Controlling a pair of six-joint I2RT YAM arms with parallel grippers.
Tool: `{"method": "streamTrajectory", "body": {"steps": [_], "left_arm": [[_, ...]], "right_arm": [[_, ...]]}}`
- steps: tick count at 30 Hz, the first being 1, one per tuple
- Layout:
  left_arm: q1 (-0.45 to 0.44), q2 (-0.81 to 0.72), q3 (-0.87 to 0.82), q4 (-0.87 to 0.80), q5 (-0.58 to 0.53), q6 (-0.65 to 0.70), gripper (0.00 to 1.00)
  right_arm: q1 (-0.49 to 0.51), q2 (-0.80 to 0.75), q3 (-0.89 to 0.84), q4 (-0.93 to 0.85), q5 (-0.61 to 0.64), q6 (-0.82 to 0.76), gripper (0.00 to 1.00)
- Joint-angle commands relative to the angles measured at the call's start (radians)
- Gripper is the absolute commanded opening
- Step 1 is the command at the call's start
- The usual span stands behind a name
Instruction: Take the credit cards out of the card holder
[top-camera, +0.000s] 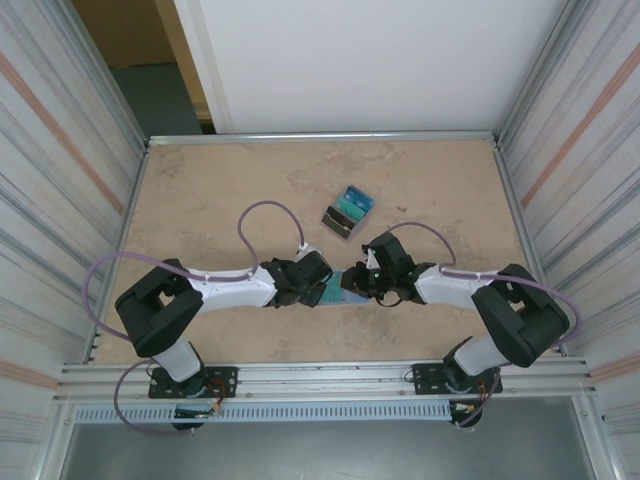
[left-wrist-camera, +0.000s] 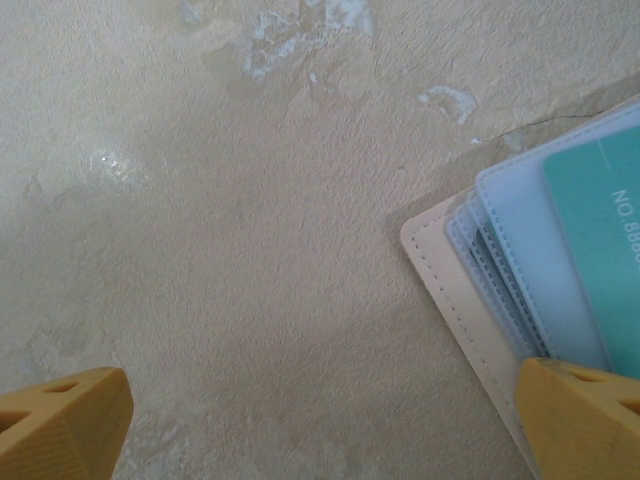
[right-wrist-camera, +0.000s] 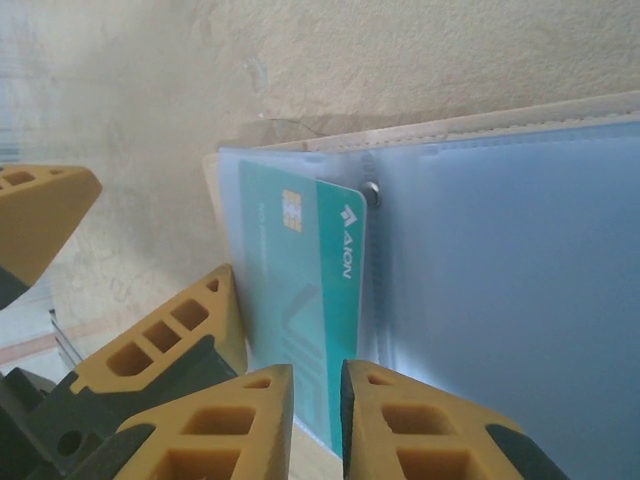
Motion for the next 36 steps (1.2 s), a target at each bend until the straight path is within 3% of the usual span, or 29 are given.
{"method": "streamTrajectory", "body": {"steps": [1,21,26,36], "left_arm": [[-0.003,0.018,0.015,-0.034,-0.018,0.009,0.99],[-0.004,0.02,0.017,-0.034,-0.015,0.003,0.99],[-0.004,0.02,0.017,-0.041,-0.024,0.004,0.99],[-0.003,0.02,0.015,-0.044,-0.04,0.012,0.99]], "right_arm": [[0.006,0.035,0.01,0.022,-0.004,0.023,0.23],[0.018,0.134,0.015,0.116,-0.039,0.052,0.12],[0.006,0.106,0.008,0.065,-0.013,0.036,0.03],[-0.034,0.017,0.028,-0.114,0.046,-0.048,0.01]]}}
